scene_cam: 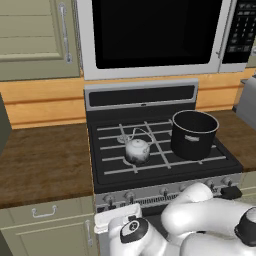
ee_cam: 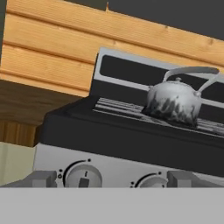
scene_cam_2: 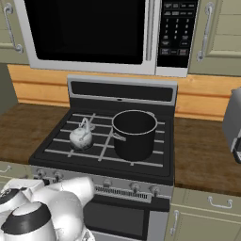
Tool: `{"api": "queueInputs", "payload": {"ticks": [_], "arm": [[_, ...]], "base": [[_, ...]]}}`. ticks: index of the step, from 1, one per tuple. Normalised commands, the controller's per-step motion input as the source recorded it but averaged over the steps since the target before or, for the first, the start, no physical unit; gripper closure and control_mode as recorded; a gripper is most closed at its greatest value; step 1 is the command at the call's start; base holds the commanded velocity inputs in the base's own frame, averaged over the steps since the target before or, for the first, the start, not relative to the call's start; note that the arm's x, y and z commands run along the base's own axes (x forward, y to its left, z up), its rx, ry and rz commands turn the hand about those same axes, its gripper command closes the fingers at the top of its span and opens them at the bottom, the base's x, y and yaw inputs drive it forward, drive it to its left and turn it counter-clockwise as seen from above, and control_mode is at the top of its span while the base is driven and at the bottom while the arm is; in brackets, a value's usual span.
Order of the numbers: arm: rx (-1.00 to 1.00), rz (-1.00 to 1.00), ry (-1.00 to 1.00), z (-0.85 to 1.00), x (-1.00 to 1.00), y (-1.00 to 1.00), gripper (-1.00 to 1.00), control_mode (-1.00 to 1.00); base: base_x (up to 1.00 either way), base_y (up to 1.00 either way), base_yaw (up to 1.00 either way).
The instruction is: Pick the kettle from the counter and place it on a stove burner. Then turn the burner on.
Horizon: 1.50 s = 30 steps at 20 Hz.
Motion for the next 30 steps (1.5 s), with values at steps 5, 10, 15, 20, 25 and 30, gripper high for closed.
{"api": "queueInputs", "payload": {"ticks": [5, 10, 15, 20, 25, 30], "arm": [[0.00, 0.00, -0.01, -0.21, 0.34, 0.14, -1.00, -1.00], [0.00, 0.00, -0.01, -0.24, 0.07, -0.01, -1.00, -1.00], [0.00, 0.00, 0.00, -0.05, 0.16, 0.00, -1.00, -1.00], [0.01, 0.00, 0.00, 0.00, 0.22, -0.06, -1.00, -1.00], [0.01, 0.00, 0.00, -0.01, 0.20, -0.18, -1.00, -1.00], [0.00, 0.00, 0.00, -0.08, 0.29, -0.06, -1.00, -1.00]], "base": [[0.00, 0.00, 0.00], [0.00, 0.00, 0.00], [0.00, 0.00, 0.00], [0.00, 0.00, 0.00], [0.00, 0.00, 0.00], [0.00, 0.00, 0.00]]}}
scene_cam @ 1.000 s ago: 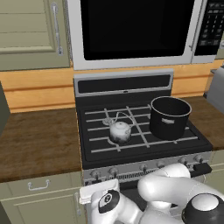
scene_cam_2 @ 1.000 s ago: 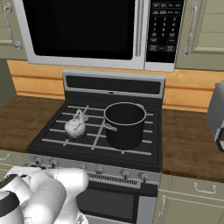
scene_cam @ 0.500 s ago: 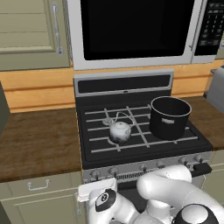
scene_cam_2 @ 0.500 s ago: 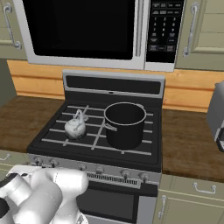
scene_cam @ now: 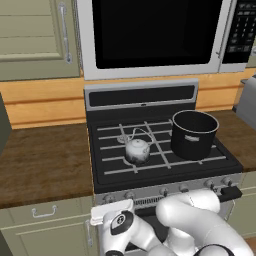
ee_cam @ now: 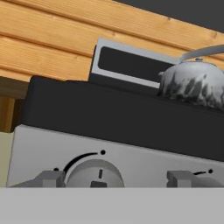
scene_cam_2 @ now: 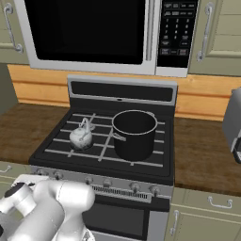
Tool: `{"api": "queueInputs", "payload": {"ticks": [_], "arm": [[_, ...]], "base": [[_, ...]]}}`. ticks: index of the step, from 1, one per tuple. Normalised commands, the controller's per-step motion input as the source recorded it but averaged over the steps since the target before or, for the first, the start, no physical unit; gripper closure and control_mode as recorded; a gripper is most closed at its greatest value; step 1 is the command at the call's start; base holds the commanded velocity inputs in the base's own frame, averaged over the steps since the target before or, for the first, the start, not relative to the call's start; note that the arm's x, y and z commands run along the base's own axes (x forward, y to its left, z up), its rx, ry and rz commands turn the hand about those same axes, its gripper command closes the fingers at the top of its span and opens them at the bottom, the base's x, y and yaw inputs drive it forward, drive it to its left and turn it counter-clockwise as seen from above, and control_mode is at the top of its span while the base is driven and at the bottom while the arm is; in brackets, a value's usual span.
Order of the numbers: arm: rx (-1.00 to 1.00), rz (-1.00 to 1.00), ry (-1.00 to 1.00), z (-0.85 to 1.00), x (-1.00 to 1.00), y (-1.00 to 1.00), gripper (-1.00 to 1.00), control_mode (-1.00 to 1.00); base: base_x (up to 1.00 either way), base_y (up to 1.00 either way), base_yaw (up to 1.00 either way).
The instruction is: Pick the kettle from the counter and place it on a stove burner. Then turn the burner on.
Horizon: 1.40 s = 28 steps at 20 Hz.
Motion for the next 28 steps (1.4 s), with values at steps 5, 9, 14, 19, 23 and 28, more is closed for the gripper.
{"api": "queueInputs", "payload": {"ticks": [5, 9, 14, 19, 23, 28], "arm": [[-0.02, 0.00, 0.00, -0.37, 0.09, 0.02, -1.00, -1.00], [-0.01, 0.00, 0.00, -0.10, 0.00, 0.02, -1.00, -1.00], [0.00, 0.00, 0.00, -0.14, -0.01, -0.16, -1.00, -1.00], [0.00, 0.00, 0.00, -0.03, 0.01, -0.08, -1.00, -1.00], [0.00, 0.00, 0.00, 0.00, 0.16, 0.00, -1.00, -1.00], [0.00, 0.00, 0.00, 0.00, 0.19, 0.00, -1.00, -1.00]], "base": [[0.00, 0.00, 0.00], [0.00, 0.00, 0.00], [0.00, 0.00, 0.00], [0.00, 0.00, 0.00], [0.00, 0.00, 0.00], [0.00, 0.00, 0.00]]}}
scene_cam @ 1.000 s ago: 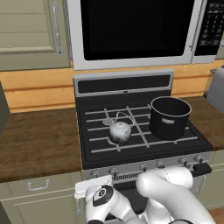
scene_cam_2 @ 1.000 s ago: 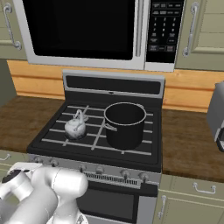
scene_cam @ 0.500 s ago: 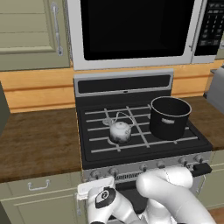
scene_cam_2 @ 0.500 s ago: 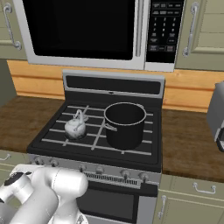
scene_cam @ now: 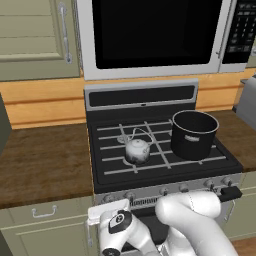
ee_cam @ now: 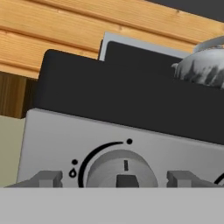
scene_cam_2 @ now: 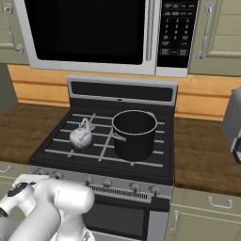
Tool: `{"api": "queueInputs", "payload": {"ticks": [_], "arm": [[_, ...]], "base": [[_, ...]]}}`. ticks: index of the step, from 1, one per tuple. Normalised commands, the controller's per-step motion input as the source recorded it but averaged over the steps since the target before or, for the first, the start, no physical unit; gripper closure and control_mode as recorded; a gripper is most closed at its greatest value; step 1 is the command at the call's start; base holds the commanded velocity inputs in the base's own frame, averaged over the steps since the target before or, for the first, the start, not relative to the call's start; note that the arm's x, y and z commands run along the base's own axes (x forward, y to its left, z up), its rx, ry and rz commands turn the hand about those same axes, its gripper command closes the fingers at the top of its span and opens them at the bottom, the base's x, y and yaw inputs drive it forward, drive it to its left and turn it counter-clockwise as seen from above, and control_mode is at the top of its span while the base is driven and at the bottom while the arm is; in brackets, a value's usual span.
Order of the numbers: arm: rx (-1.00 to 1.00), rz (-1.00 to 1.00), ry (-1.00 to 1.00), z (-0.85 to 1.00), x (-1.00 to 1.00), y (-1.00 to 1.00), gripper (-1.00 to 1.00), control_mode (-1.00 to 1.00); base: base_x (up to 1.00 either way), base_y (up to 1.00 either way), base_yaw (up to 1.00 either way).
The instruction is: Pick the kettle from the counter and place it on a stove burner. Then turn the burner on.
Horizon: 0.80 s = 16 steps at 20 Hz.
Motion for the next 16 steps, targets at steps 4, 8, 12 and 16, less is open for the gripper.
{"api": "queueInputs", "payload": {"ticks": [4, 8, 12, 16], "arm": [[0.00, 0.00, 0.00, 0.00, 0.00, 0.00, 1.00, -1.00], [-0.04, 0.00, 0.01, 0.00, 0.00, 0.00, 1.00, -1.00], [-0.20, 0.00, 0.13, 0.00, 0.07, 0.03, 1.00, -1.00], [-0.25, 0.00, 0.19, 0.00, 0.14, 0.09, 1.00, -1.00]], "base": [[0.00, 0.00, 0.00], [0.00, 0.00, 0.00], [0.00, 0.00, 0.00], [0.00, 0.00, 0.00]]}}
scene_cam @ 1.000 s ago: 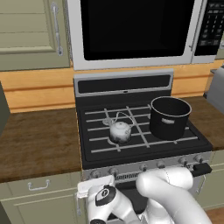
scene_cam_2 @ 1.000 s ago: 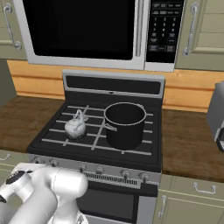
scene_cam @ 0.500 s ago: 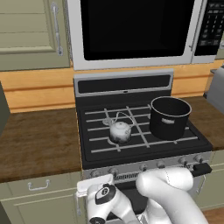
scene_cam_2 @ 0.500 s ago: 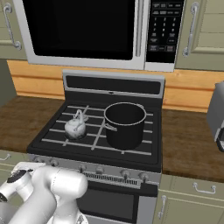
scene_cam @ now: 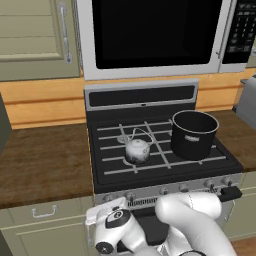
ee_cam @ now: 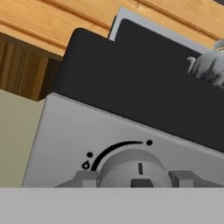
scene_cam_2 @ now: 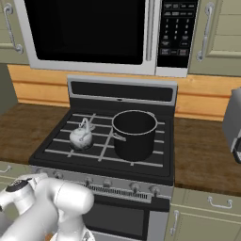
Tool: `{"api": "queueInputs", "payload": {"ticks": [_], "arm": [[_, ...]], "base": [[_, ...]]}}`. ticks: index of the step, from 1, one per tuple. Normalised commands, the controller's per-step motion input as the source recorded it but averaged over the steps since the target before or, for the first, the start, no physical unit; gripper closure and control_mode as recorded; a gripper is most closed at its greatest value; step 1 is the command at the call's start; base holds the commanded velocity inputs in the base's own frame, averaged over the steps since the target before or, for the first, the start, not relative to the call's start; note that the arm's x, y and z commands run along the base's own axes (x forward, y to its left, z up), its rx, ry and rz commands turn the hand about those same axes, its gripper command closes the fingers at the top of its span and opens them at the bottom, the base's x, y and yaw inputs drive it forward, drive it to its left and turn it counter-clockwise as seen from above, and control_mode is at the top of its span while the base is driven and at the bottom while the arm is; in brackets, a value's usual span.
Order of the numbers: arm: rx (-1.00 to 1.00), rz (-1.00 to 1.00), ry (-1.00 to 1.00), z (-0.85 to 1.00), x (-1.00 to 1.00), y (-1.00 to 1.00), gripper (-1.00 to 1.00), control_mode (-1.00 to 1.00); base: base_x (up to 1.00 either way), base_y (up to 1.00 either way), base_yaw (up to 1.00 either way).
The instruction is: Pick the kettle from the counter and place it on a stove burner. Then turn the burner on.
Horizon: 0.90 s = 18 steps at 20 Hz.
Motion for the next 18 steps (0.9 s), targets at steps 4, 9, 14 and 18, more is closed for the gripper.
{"api": "queueInputs", "payload": {"ticks": [4, 9, 14, 18], "arm": [[-0.29, 0.01, 0.15, 0.00, 0.15, 0.16, 1.00, -1.00], [-0.28, 0.01, 0.12, 0.00, 0.14, 0.23, 1.00, -1.00], [-0.23, 0.02, 0.02, 0.00, 0.02, 0.24, 1.00, -1.00], [-0.27, 0.07, 0.05, 0.00, 0.00, 0.20, 1.00, -1.00]], "base": [[0.00, 0.00, 0.00], [0.00, 0.00, 0.00], [0.00, 0.00, 0.00], [0.00, 0.00, 0.00]]}}
